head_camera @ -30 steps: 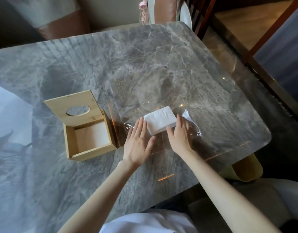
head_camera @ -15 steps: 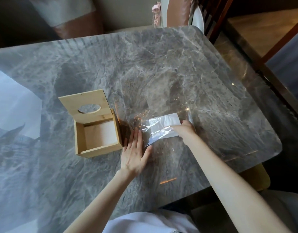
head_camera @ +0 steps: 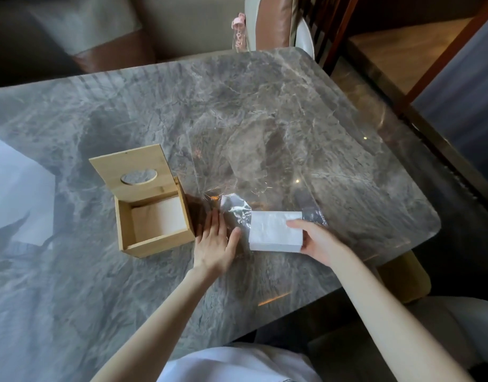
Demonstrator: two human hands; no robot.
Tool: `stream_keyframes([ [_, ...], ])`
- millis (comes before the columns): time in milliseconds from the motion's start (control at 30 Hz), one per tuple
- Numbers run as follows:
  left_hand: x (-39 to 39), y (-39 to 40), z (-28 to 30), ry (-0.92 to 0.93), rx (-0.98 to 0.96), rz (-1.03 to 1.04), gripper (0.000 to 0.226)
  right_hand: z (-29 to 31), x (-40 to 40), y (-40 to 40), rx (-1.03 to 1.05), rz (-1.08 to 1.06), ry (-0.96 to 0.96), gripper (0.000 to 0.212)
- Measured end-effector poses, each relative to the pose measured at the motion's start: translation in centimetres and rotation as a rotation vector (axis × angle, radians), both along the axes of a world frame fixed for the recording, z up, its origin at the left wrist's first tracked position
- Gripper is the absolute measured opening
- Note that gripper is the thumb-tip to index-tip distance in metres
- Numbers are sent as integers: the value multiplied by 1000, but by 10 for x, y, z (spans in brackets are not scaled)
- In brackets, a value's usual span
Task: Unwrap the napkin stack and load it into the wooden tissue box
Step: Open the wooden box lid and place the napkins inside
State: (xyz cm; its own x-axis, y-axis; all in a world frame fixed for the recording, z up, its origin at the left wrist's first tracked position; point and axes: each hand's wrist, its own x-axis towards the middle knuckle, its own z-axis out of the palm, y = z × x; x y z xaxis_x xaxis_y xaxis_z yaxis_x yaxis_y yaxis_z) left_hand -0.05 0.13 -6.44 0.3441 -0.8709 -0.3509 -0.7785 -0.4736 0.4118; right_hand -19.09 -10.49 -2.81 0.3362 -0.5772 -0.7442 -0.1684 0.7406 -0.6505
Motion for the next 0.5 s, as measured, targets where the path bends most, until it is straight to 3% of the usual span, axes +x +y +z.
stream_keyframes([
  [133, -1, -7, 9, 35, 28, 31, 64, 14, -11, 12, 4, 56, -12, 18],
  [233, -2, -9, 24, 191, -114, 111, 60, 29, -9, 13, -28, 103, -79, 12],
  [300, -3, -10, 39, 474, -229, 334, 60, 39, 1, 11, -65, 118, -117, 11],
  [367, 2, -9, 57, 945, -268, 568, 73, 50, 16, 9, -104, 137, -148, 11],
  [433, 14, -1, 74, 1312, -160, 568, 69, 58, 32, 8, -137, 173, -185, 13],
  [500, 29, 10, 88, 1462, -126, 452, 62, 63, 48, 9, -166, 232, -199, 13],
])
